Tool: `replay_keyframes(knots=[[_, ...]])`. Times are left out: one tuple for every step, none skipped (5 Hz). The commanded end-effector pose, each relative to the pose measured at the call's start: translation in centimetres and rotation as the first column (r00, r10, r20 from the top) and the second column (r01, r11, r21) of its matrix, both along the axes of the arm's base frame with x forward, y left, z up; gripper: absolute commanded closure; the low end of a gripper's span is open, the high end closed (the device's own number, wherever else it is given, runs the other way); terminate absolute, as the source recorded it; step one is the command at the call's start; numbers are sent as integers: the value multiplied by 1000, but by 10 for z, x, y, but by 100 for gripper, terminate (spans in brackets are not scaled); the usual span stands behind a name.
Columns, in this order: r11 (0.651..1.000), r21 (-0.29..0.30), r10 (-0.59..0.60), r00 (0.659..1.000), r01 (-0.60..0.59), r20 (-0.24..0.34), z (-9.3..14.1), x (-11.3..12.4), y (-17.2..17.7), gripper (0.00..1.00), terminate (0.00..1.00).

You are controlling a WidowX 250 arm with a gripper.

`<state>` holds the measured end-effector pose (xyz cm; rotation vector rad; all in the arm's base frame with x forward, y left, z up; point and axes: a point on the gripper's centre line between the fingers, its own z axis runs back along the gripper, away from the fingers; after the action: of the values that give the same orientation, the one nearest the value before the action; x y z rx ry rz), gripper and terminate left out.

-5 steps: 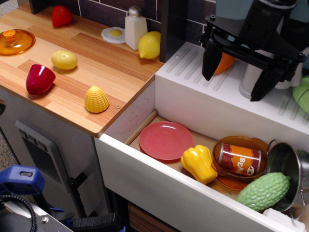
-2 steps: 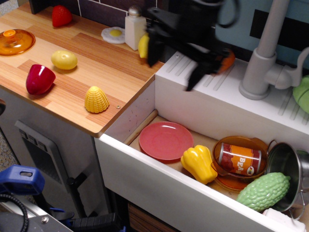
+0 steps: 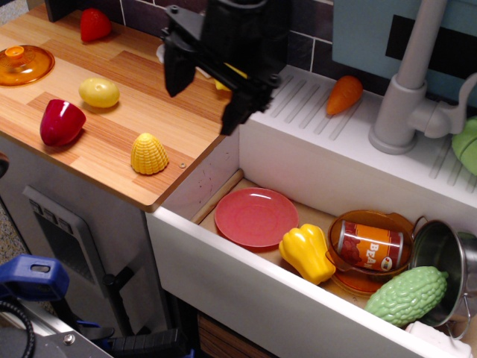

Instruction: Put corn on plate

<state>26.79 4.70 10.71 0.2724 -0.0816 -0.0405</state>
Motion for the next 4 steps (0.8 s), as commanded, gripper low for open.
replay_keyframes(knots=[[1000, 10, -22, 995, 21, 102, -6, 18, 30, 0, 0], [1000, -6, -6, 993, 7, 117, -17, 29, 43, 0, 0], [999, -22, 31, 992, -28, 123, -24, 27, 49, 0, 0], [998, -29, 62, 989, -59, 132, -33, 12, 54, 0, 0]])
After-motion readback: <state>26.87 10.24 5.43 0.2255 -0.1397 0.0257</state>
